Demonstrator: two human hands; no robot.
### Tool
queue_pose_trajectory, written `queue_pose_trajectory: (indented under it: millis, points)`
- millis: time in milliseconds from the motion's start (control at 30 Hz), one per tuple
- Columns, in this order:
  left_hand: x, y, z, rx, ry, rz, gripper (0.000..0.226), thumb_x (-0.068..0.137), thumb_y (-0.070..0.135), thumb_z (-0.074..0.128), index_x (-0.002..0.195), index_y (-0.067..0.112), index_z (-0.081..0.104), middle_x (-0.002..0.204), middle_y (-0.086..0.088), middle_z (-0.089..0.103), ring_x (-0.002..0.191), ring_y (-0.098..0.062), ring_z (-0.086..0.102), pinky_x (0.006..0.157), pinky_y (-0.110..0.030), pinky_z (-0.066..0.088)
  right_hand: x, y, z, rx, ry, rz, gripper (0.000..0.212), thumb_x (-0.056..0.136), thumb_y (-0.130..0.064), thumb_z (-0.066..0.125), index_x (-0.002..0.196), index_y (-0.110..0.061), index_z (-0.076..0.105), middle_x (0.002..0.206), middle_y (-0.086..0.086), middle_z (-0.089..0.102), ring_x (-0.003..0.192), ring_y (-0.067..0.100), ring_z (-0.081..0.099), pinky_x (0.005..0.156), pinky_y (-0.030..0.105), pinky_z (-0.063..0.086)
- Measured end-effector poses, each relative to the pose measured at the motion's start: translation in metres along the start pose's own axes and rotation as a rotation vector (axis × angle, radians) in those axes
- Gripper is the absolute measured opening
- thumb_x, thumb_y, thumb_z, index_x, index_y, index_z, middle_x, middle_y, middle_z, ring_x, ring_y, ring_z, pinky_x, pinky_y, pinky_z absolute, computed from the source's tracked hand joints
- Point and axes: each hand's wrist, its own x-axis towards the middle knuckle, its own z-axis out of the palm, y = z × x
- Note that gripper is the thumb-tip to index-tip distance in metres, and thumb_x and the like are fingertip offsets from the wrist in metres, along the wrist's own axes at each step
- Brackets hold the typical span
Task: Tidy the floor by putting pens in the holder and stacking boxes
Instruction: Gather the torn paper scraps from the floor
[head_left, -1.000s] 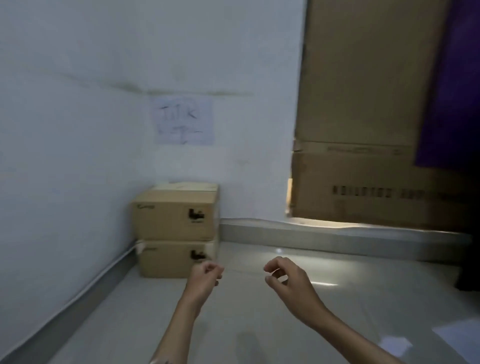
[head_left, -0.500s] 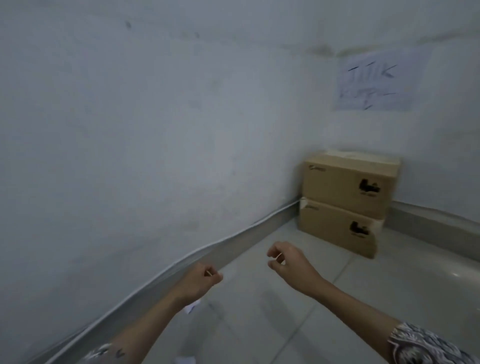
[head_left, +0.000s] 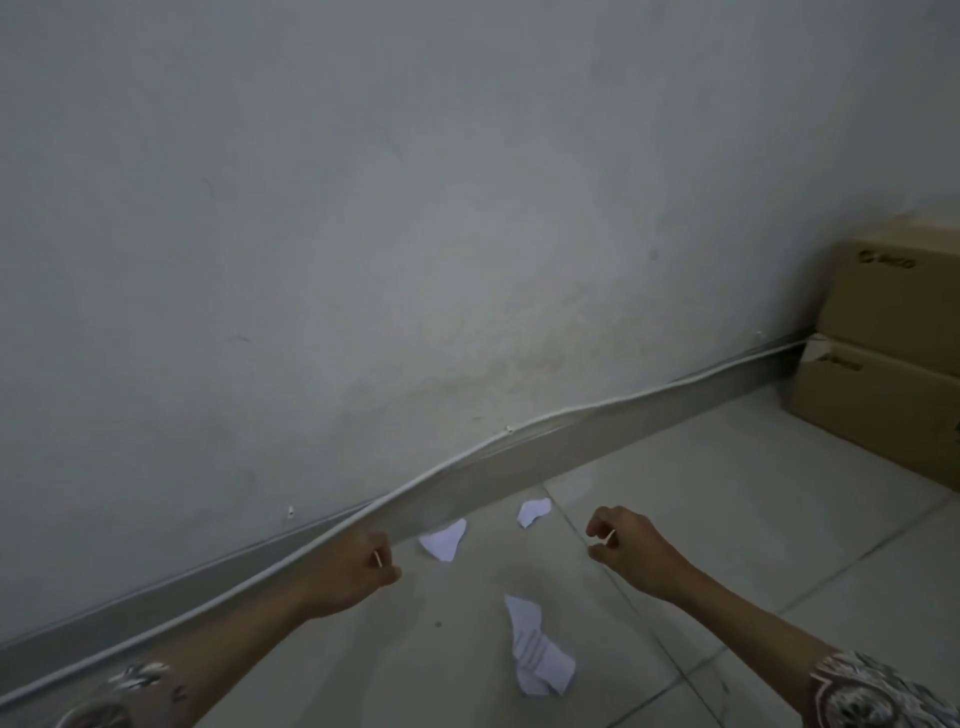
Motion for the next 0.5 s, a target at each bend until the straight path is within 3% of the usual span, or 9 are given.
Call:
queue_pose_trajectory:
  millis: [133,233,400,500]
  points:
    - [0.014,-0.016,0.016,0.038,-0.015,-0.035,0.025,0.088,0.028,0.058,0.069,0.026,0.043,0.084,-0.001,0.055,0.075,-0.014,0.05,0.059,-0.016,0.034,0.019,-0.002,0.028,0.003,-0.051,0.005,0.012,0.087,-0.016,0.059,0.09,-0.018,0.048,0.099,0.005,0.049,0.083,0.016,0.048,0.071,0.021,0.037]
    - [0.032,-0.016,0.031,0.015,-0.008,-0.096,0.016,0.089,0.031,0.056,0.083,0.019,0.047,0.093,-0.004,0.055,0.084,-0.018,0.053,0.065,-0.024,0.037,0.034,-0.005,0.044,0.023,-0.041,0.03,0.014,0.086,-0.016,0.06,0.099,-0.011,0.058,0.1,0.006,0.052,0.085,0.017,0.05,0.074,0.022,0.039]
    - [0.075,-0.015,0.051,-0.067,0.073,-0.235,0.04,0.093,0.032,0.051,0.118,0.001,0.049,0.124,-0.018,0.056,0.115,-0.028,0.054,0.082,-0.03,0.041,0.062,-0.001,0.069,0.078,0.009,0.079,0.022,0.085,-0.014,0.062,0.105,-0.004,0.061,0.106,0.012,0.06,0.089,0.019,0.055,0.081,0.027,0.043]
    - [0.102,-0.025,0.061,-0.189,0.139,-0.32,0.041,0.092,0.03,0.053,0.113,-0.006,0.054,0.12,-0.022,0.059,0.11,-0.03,0.057,0.071,-0.026,0.035,0.078,0.006,0.078,0.16,0.08,0.112,0.018,0.085,-0.009,0.061,0.102,-0.001,0.063,0.102,0.014,0.063,0.085,0.018,0.055,0.078,0.025,0.043]
